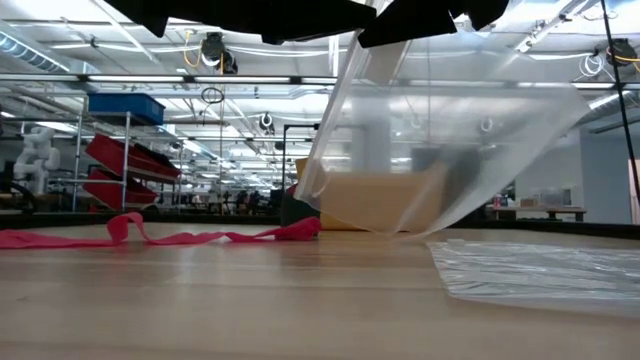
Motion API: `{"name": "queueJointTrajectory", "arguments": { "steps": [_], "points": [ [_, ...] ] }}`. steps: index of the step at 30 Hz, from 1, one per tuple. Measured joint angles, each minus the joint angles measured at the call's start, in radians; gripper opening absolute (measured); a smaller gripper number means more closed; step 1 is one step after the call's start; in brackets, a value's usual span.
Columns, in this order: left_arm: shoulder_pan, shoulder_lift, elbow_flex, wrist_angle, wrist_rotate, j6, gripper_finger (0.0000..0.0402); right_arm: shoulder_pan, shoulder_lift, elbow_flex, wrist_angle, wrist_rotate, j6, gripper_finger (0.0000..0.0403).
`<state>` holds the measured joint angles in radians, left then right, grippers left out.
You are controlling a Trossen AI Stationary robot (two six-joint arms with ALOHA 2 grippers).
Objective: Roll bandage
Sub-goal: Open the transparent zip bag
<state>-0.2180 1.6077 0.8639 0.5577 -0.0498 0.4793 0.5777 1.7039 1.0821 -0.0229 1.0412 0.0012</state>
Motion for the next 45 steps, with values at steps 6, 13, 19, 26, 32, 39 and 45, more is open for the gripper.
{"name": "queueJointTrajectory", "arguments": {
  "steps": [6, 13, 19, 26, 32, 39, 45],
  "points": [
    [-0.001, -0.002, 0.003, -0.057, -0.035, 0.000, 0.0013, 0.023, -0.019, -0.001, -0.024, 0.040, -0.029, 0.0016],
    [0.000, 0.001, -0.002, -0.093, -0.077, -0.001, 0.0013, 0.064, -0.077, 0.002, -0.001, 0.062, -0.022, 0.0001],
    [0.001, 0.001, -0.002, -0.094, -0.075, -0.002, 0.0013, 0.066, -0.077, 0.002, -0.022, 0.053, 0.015, 0.0004],
    [0.000, 0.001, -0.002, -0.091, -0.074, -0.002, 0.0013, 0.046, -0.077, 0.002, -0.135, -0.067, 0.111, 0.0072],
    [-0.002, 0.001, -0.002, -0.088, -0.070, -0.003, 0.0013, -0.007, -0.077, 0.001, -0.187, -0.092, 0.169, 0.0139],
    [-0.003, 0.001, -0.002, -0.086, -0.069, -0.003, 0.0013, -0.085, -0.068, 0.001, -0.189, -0.265, 0.171, 0.0120],
    [-0.003, 0.001, -0.002, -0.086, -0.069, -0.003, 0.0013, -0.117, -0.069, 0.001, -0.180, -0.285, 0.127, 0.0038]
  ]
}}
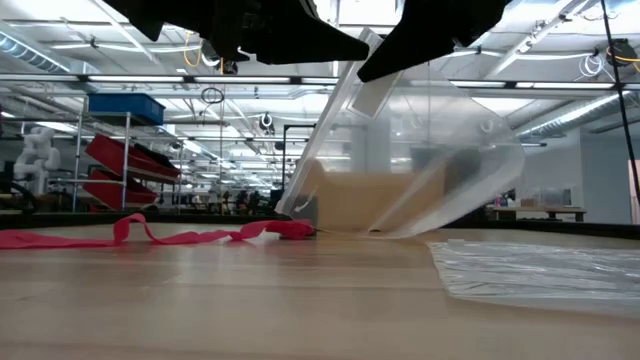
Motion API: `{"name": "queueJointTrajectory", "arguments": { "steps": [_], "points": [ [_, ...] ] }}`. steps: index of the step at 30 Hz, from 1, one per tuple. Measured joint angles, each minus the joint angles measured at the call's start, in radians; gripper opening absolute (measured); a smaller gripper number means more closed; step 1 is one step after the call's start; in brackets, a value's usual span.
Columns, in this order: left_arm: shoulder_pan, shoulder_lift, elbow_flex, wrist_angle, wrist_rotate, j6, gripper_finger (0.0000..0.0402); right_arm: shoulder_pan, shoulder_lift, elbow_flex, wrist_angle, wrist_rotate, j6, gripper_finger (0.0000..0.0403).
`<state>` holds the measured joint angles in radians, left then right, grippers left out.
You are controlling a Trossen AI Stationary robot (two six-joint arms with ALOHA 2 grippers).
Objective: Roll bandage
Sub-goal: Open the transparent zip bag
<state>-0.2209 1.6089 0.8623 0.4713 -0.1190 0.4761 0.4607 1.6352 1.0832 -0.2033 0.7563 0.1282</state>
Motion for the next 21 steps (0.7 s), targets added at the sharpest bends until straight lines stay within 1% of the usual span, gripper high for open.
{"name": "queueJointTrajectory", "arguments": {
  "steps": [2, 5, 6, 10, 14, 17, 21],
  "points": [
    [0.000, 0.000, 0.000, 0.000, 0.000, 0.000, 0.0013, -0.002, 0.000, 0.000, 0.000, 0.000, -0.039, 0.0011],
    [0.004, 0.000, 0.000, 0.000, -0.006, 0.000, 0.0013, -0.001, 0.000, 0.000, 0.006, 0.007, -0.056, 0.0002],
    [0.004, 0.000, 0.000, -0.001, -0.015, 0.000, 0.0013, 0.003, 0.000, 0.000, 0.008, 0.025, -0.057, 0.0001],
    [0.015, -0.004, 0.004, -0.014, -0.046, -0.001, 0.0013, 0.038, 0.000, 0.001, 0.014, 0.154, -0.061, 0.0000],
    [0.026, -0.004, 0.004, -0.038, -0.047, -0.025, 0.0012, 0.093, 0.001, 0.001, 0.021, 0.280, -0.066, 0.0000],
    [0.035, 0.000, 0.000, -0.067, -0.064, -0.033, 0.0012, 0.117, -0.001, 0.006, 0.072, 0.297, -0.081, 0.0000],
    [0.039, 0.000, 0.000, -0.069, -0.065, -0.052, 0.0012, 0.141, -0.002, 0.006, 0.174, 0.294, -0.175, 0.0000]
  ]
}}
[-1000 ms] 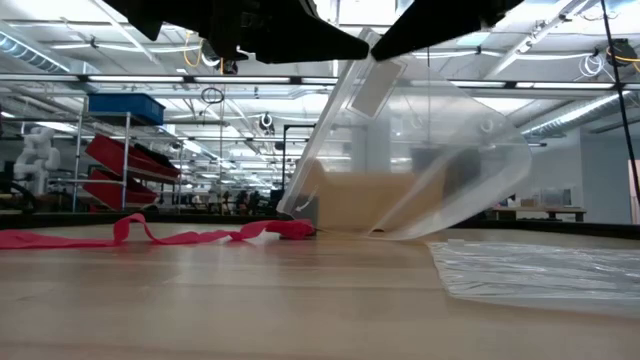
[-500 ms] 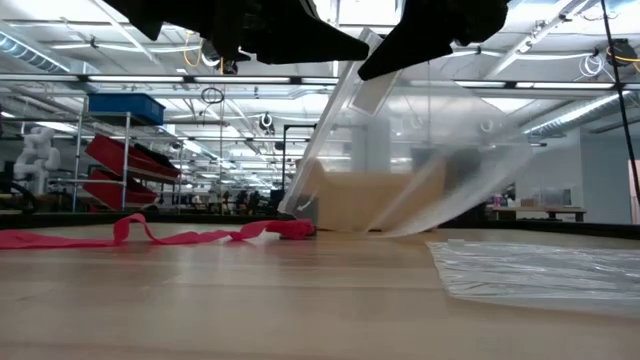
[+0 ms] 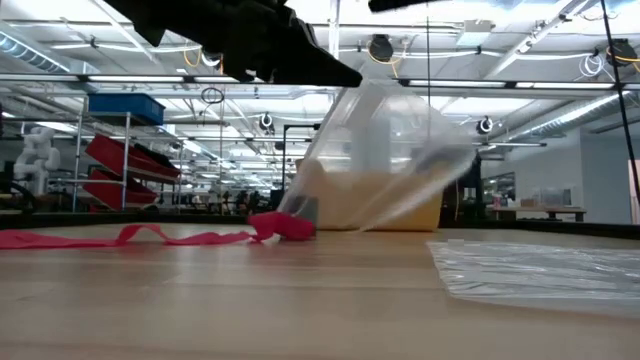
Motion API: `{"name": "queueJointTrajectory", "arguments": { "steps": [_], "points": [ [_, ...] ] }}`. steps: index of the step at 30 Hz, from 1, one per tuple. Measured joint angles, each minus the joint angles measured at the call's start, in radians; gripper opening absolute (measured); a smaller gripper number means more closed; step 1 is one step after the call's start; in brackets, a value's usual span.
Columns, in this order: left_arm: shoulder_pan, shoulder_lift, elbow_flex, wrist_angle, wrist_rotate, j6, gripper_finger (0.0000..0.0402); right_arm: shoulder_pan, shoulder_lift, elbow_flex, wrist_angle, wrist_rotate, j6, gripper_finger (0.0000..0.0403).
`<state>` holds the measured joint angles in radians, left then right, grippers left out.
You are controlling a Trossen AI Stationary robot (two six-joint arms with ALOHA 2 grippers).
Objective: Roll bandage
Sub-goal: Open the transparent zip bag
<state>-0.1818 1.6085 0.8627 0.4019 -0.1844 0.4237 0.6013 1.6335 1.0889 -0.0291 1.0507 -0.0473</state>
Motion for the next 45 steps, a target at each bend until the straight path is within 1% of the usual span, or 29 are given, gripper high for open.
{"name": "queueJointTrajectory", "arguments": {
  "steps": [2, 8, 11, 14, 16, 19, 21, 24, 30, 33, 35, 41, 45],
  "points": [
    [0.001, 0.000, 0.000, -0.004, 0.000, 0.000, 0.0012, 0.003, -0.007, 0.000, 0.013, -0.022, -0.011, 0.0000],
    [0.000, 0.000, 0.000, 0.003, -0.001, 0.001, 0.0012, -0.022, -0.009, -0.001, -0.003, -0.039, 0.062, 0.0007],
    [-0.001, 0.000, 0.000, 0.004, -0.001, 0.001, 0.0012, -0.047, -0.009, -0.001, -0.020, -0.089, 0.070, 0.0028],
    [-0.004, 0.000, 0.000, 0.006, -0.001, 0.001, 0.0012, -0.074, -0.009, -0.001, -0.037, -0.141, 0.093, 0.0058],
    [-0.004, 0.000, 0.000, 0.006, 0.000, 0.001, 0.0012, -0.091, -0.009, -0.001, -0.055, -0.162, 0.115, 0.0079],
    [-0.004, 0.000, 0.000, 0.007, 0.000, 0.001, 0.0012, -0.104, -0.009, -0.001, -0.080, -0.167, 0.134, 0.0106],
    [-0.004, 0.000, 0.000, 0.007, 0.000, 0.001, 0.0012, -0.110, -0.009, -0.001, -0.105, -0.168, 0.164, 0.0116],
    [-0.007, 0.000, 0.000, 0.008, 0.000, 0.002, 0.0012, -0.119, -0.009, -0.001, -0.137, -0.171, 0.200, 0.0119],
    [-0.023, 0.000, 0.000, 0.018, 0.001, 0.008, 0.0012, -0.131, -0.009, -0.001, -0.139, -0.196, 0.204, 0.0098],
    [-0.025, 0.000, 0.000, 0.025, 0.020, 0.010, 0.0012, -0.130, -0.009, -0.001, -0.139, -0.198, 0.203, 0.0081],
    [-0.026, 0.000, 0.000, 0.025, 0.022, 0.011, 0.0012, -0.131, -0.009, -0.001, -0.139, -0.220, 0.204, 0.0066],
    [-0.026, 0.000, 0.000, 0.026, 0.027, 0.011, 0.0012, -0.137, -0.009, -0.001, -0.140, -0.249, 0.184, 0.0013],
    [-0.028, 0.000, -0.001, 0.024, 0.027, 0.003, 0.0012, -0.137, 0.002, -0.001, -0.138, -0.267, 0.132, 0.0002]
  ]
}}
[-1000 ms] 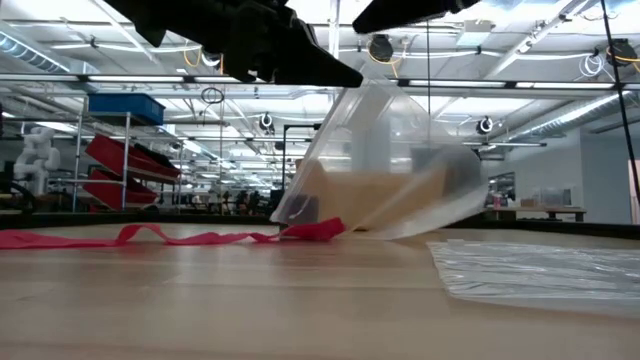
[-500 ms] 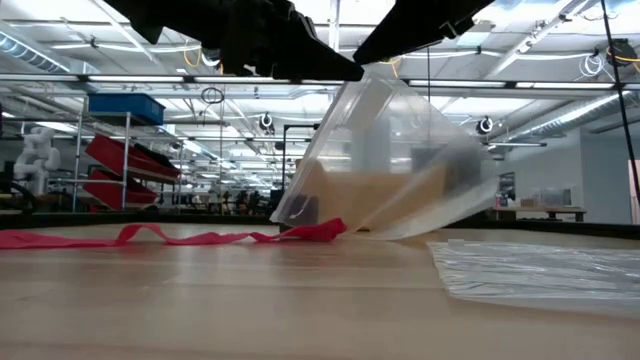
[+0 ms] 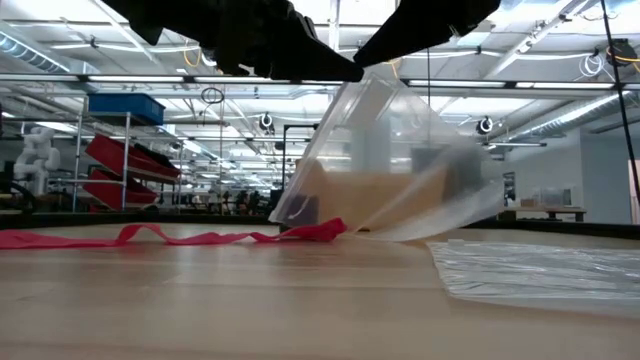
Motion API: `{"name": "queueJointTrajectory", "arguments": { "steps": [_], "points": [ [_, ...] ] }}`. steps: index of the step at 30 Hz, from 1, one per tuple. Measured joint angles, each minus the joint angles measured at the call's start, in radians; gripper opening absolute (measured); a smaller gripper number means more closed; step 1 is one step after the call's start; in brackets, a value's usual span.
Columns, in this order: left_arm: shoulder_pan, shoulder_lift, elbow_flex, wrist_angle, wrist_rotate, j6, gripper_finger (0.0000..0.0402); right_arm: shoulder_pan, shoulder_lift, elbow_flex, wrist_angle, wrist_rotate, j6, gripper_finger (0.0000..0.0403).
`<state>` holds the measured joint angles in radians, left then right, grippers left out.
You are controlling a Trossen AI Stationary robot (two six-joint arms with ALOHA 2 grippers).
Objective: Roll bandage
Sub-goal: Open the transparent zip bag
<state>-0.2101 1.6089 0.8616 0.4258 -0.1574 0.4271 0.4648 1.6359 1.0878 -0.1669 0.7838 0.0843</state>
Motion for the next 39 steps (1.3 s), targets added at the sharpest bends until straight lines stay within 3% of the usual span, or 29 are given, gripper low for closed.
{"name": "queueJointTrajectory", "arguments": {
  "steps": [4, 11, 19, 21, 23, 27, 34, 39],
  "points": [
    [0.001, 0.000, 0.000, -0.006, -0.004, -0.032, 0.0012, 0.003, 0.028, 0.000, 0.022, 0.057, -0.056, 0.0001],
    [0.004, 0.000, 0.010, 0.012, -0.032, -0.120, 0.0012, 0.053, 0.093, 0.000, 0.056, 0.356, -0.145, 0.0000],
    [0.008, -0.004, 0.017, 0.035, -0.026, -0.172, 0.0012, 0.101, 0.152, -0.001, 0.219, 0.641, -0.352, 0.0000],
    [0.005, -0.004, 0.016, 0.013, 0.000, -0.174, 0.0012, 0.105, 0.154, -0.005, 0.230, 0.754, -0.384, 0.0001],
    [0.002, -0.002, 0.014, 0.002, 0.025, -0.179, 0.0012, 0.103, 0.157, -0.002, 0.248, 0.802, -0.401, 0.0001],
    [0.006, -0.002, 0.014, 0.010, 0.026, -0.184, 0.0012, 0.106, 0.159, -0.003, 0.268, 0.790, -0.419, 0.0001],
    [0.006, -0.002, 0.014, 0.001, 0.022, -0.178, 0.0012, 0.119, 0.139, -0.002, 0.298, 0.659, -0.399, 0.0001],
    [0.006, -0.002, 0.013, -0.003, 0.017, -0.156, 0.0012, 0.143, 0.054, -0.002, 0.239, 0.454, -0.270, 0.0001]
  ]
}}
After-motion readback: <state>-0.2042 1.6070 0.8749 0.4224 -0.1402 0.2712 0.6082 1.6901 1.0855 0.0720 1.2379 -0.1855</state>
